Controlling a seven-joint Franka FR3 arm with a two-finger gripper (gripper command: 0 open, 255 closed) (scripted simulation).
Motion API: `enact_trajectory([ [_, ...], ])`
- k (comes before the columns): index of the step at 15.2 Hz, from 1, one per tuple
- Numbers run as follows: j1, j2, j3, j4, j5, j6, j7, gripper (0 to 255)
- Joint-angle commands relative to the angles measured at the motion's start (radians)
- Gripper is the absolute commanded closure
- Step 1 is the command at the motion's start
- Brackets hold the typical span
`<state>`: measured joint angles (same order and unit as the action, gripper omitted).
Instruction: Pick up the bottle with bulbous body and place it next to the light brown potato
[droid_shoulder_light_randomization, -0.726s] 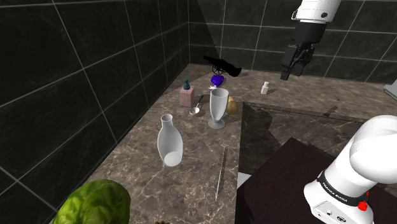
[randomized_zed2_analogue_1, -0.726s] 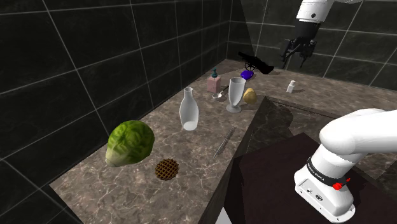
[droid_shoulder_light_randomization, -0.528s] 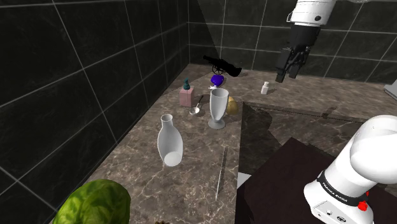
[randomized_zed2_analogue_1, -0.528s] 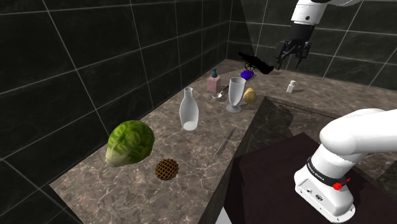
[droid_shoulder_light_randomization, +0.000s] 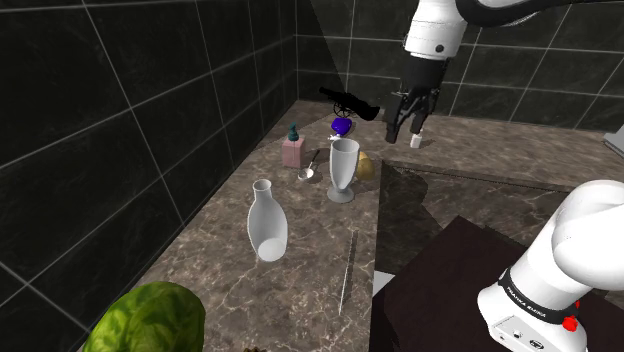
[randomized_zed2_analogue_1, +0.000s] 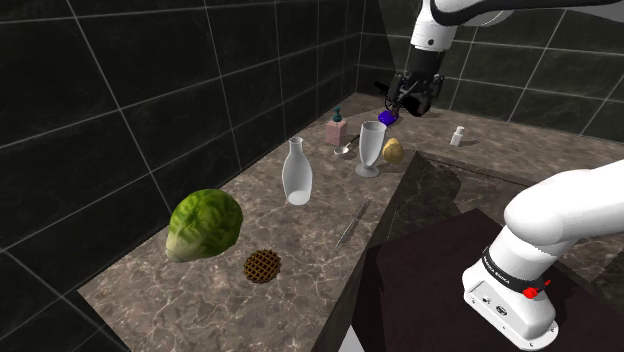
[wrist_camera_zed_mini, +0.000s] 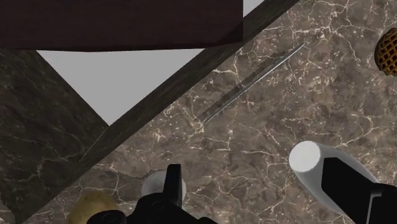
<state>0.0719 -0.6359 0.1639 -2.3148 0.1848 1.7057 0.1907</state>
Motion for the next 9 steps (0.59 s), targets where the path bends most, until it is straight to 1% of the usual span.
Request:
enact_trajectory([
  [1, 0.011, 0.04, 0.043, -0.003, 0.011, 0.058, 0.035, 0],
  [5, 0.021, 0.151, 0.122, 0.043, 0.008, 0.148, 0.103, 0],
  [9, 0.025, 0.275, 0.2, 0.109, -0.02, 0.227, 0.179, 0],
])
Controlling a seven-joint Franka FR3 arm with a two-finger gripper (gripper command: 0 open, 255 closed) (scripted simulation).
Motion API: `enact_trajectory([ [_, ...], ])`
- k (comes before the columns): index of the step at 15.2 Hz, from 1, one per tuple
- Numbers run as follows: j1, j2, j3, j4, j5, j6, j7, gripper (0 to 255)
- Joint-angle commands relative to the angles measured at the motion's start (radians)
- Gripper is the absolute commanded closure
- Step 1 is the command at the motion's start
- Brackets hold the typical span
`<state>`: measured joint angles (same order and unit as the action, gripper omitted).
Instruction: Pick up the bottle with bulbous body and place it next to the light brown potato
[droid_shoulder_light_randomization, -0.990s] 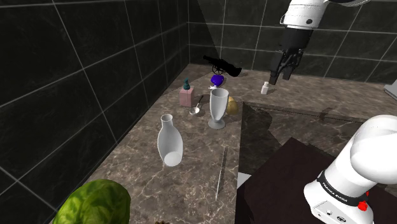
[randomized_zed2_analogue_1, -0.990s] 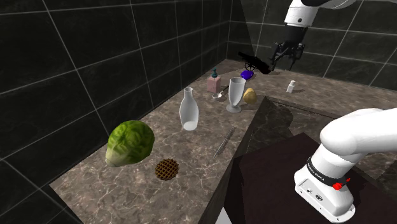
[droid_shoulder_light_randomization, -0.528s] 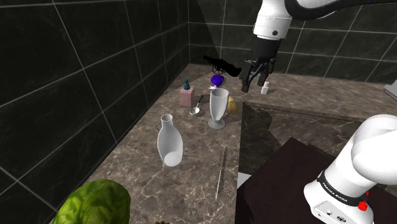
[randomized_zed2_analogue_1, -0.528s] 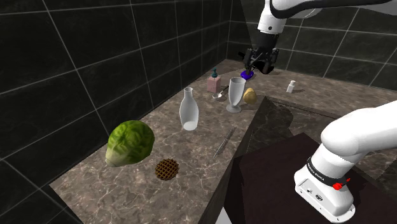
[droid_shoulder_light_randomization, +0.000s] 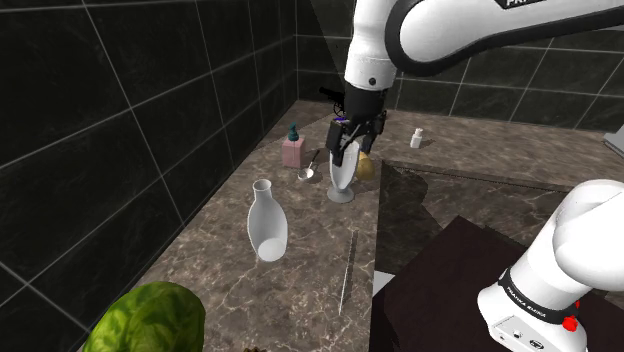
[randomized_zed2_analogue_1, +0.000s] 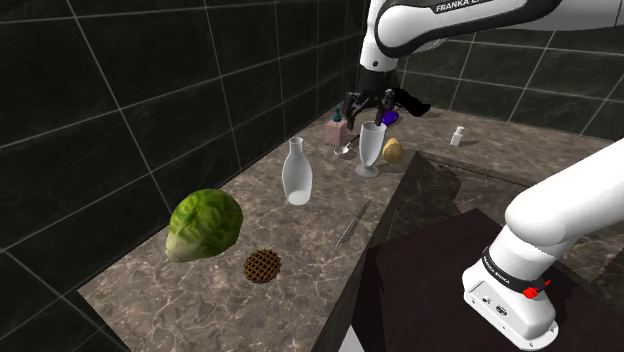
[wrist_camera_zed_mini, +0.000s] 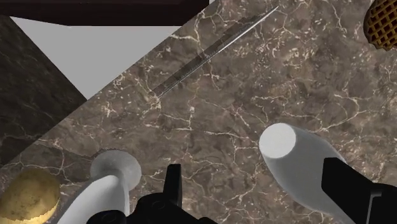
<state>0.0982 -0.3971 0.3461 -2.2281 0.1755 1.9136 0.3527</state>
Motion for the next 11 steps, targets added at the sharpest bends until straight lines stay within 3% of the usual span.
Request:
enact_trajectory([
  [1, -0.001, 0.07, 0.036, 0.042, -0.023, 0.037, 0.038, 0],
  [6, 0.003, 0.249, 0.125, 0.159, -0.115, 0.109, 0.157, 0],
  [11, 0.033, 0.451, 0.186, 0.311, -0.26, 0.142, 0.294, 0],
])
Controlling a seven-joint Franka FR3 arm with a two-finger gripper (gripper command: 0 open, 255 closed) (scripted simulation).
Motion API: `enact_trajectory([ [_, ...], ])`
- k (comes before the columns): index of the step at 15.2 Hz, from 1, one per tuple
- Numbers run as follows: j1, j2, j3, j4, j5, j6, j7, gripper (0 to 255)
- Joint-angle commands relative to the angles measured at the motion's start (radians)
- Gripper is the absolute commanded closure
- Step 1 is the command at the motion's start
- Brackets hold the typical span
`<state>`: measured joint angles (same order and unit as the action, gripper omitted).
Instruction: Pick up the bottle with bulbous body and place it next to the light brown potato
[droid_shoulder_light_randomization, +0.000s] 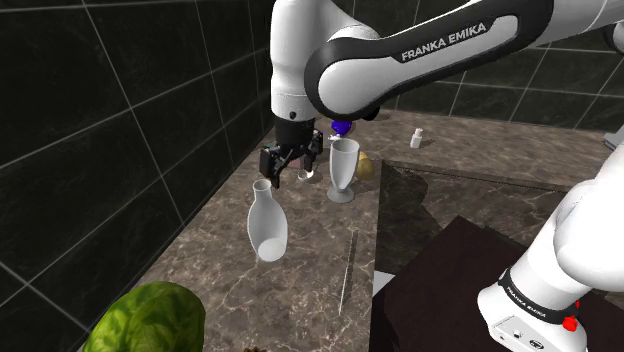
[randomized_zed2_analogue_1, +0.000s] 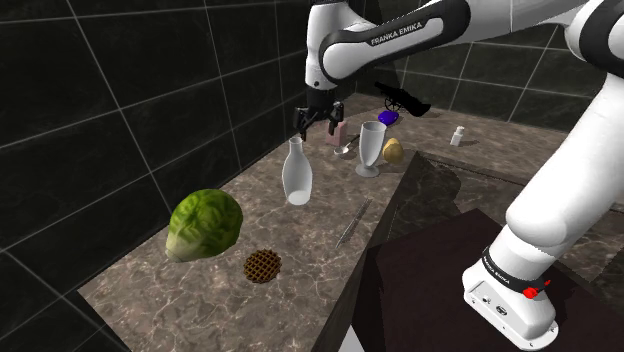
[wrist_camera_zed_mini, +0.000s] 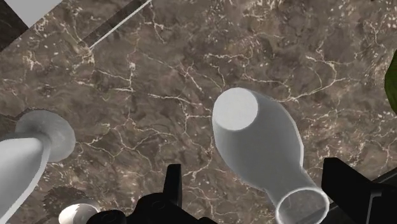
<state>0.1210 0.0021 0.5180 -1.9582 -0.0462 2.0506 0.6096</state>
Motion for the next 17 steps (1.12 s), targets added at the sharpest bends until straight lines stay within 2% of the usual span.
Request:
enact_trajectory([
  [1, 0.022, 0.094, 0.021, 0.076, -0.071, 0.006, 0.064, 0],
  [4, 0.062, 0.198, 0.025, 0.168, -0.15, 0.0, 0.125, 0],
  [11, 0.068, 0.243, 0.014, 0.121, -0.183, 0.085, 0.146, 0],
  [17, 0.068, 0.243, 0.014, 0.121, -0.183, 0.085, 0.146, 0],
])
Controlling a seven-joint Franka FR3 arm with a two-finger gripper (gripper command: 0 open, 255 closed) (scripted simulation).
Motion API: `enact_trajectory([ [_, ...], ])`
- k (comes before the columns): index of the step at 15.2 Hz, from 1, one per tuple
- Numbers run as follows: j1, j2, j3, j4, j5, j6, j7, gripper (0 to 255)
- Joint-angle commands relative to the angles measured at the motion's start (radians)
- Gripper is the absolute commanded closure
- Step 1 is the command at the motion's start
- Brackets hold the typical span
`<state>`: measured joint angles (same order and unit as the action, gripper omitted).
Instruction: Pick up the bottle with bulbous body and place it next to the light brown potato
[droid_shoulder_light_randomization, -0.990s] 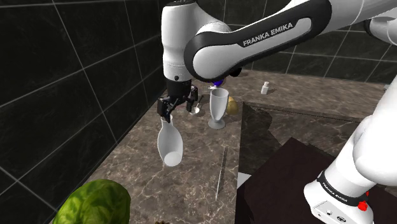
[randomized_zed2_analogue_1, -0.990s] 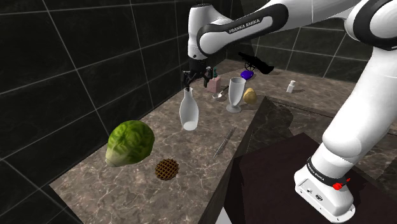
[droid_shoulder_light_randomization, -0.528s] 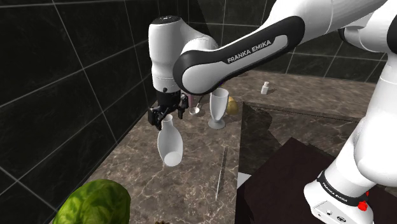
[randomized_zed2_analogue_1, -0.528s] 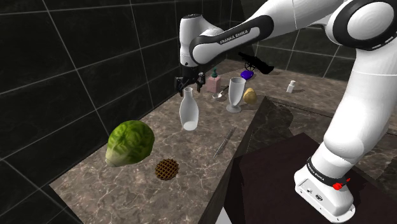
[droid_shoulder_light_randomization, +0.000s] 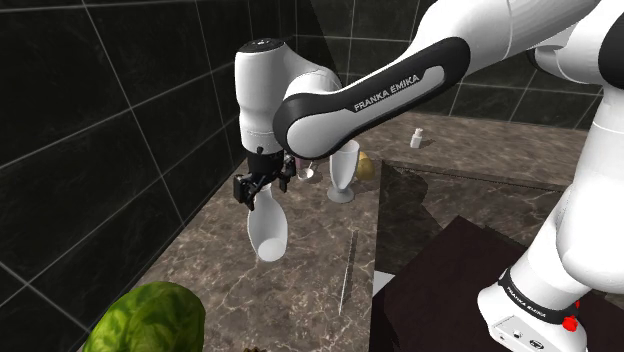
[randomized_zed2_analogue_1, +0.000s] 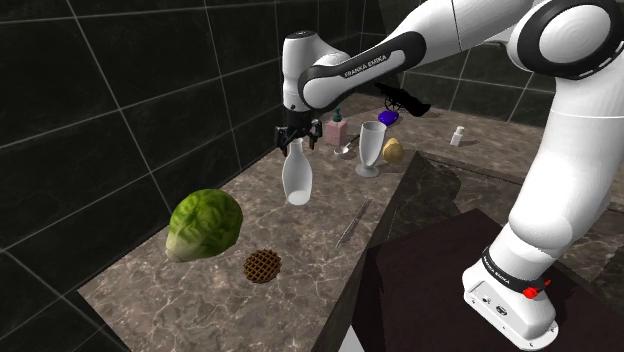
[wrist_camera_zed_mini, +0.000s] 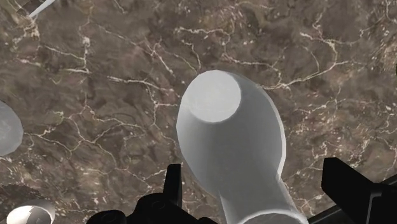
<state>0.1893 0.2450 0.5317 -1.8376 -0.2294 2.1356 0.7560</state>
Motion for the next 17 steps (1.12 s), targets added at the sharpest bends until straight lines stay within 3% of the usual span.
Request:
enact_trajectory([
  [1, 0.0, 0.0, 0.0, 0.0, 0.0, 0.0, 0.0, 0],
  [2, 0.0, 0.0, 0.0, 0.0, 0.0, 0.0, 0.0, 0],
  [3, 0.0, 0.0, 0.0, 0.0, 0.0, 0.0, 0.0, 255],
  [12, 0.0, 0.0, 0.0, 0.0, 0.0, 0.0, 0.0, 255],
  [17, -0.003, -0.022, 0.006, 0.041, 0.019, -0.059, -0.016, 255],
])
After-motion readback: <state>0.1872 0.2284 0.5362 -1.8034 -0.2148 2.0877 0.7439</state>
